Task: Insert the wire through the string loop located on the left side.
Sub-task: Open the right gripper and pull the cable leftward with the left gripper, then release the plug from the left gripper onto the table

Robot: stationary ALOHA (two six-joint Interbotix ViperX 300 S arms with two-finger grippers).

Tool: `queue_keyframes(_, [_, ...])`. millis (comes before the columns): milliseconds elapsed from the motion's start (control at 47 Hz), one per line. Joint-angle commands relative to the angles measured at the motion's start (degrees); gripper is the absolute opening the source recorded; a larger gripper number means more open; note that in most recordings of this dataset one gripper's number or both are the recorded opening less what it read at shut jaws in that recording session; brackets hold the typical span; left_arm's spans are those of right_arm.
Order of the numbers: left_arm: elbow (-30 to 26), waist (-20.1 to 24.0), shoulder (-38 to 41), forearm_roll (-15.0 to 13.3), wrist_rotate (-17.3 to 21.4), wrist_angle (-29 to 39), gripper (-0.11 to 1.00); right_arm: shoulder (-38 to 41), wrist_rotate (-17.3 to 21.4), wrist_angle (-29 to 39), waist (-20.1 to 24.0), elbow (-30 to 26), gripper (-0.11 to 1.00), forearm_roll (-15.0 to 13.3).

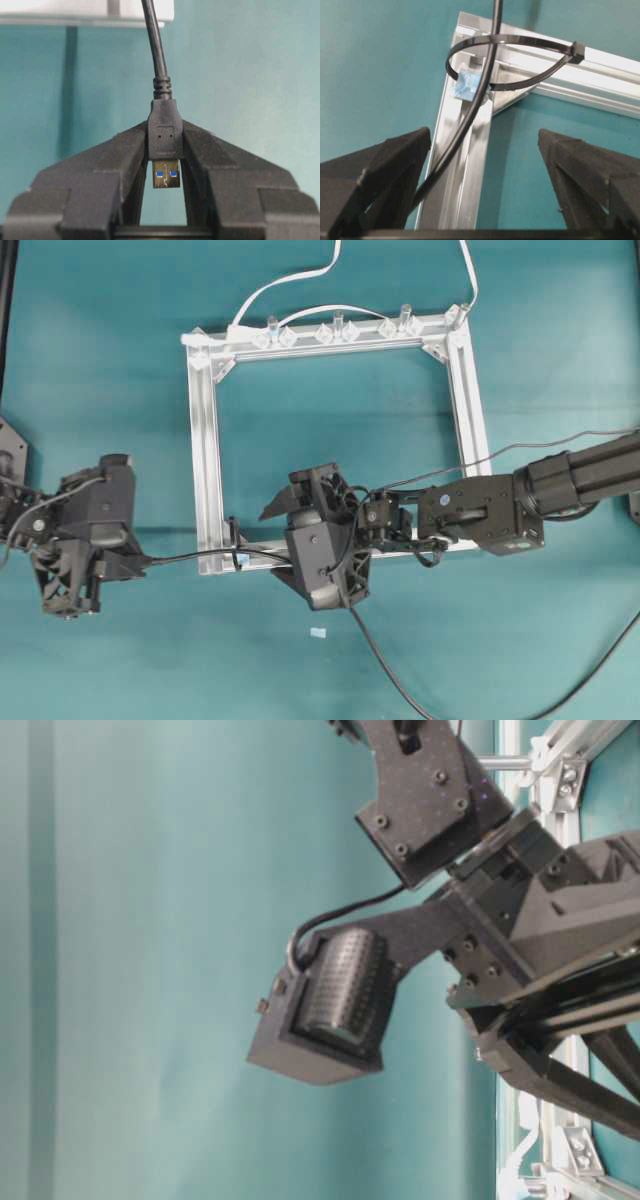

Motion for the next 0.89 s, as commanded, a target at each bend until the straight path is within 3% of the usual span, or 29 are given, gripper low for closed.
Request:
queue_keyframes(0, [0.44, -0.35, -2.29, 0.09, -1.41, -0.18, 0.2, -2.55, 0.09, -0.53, 0.26, -0.44, 0.96, -0.09])
queue_keyframes(425, [3.52, -0.44, -8.88, 0.09, -2.11, 1.23, 0.2, -2.46, 0.09, -0.53, 0.35, -0.44, 0.96, -0.09])
queue_keyframes(871, [3.43, -0.62, -9.05, 1.14, -1.05, 0.62, 0.2, -2.46, 0.0, -0.62, 0.44, -0.44, 0.96, -0.18])
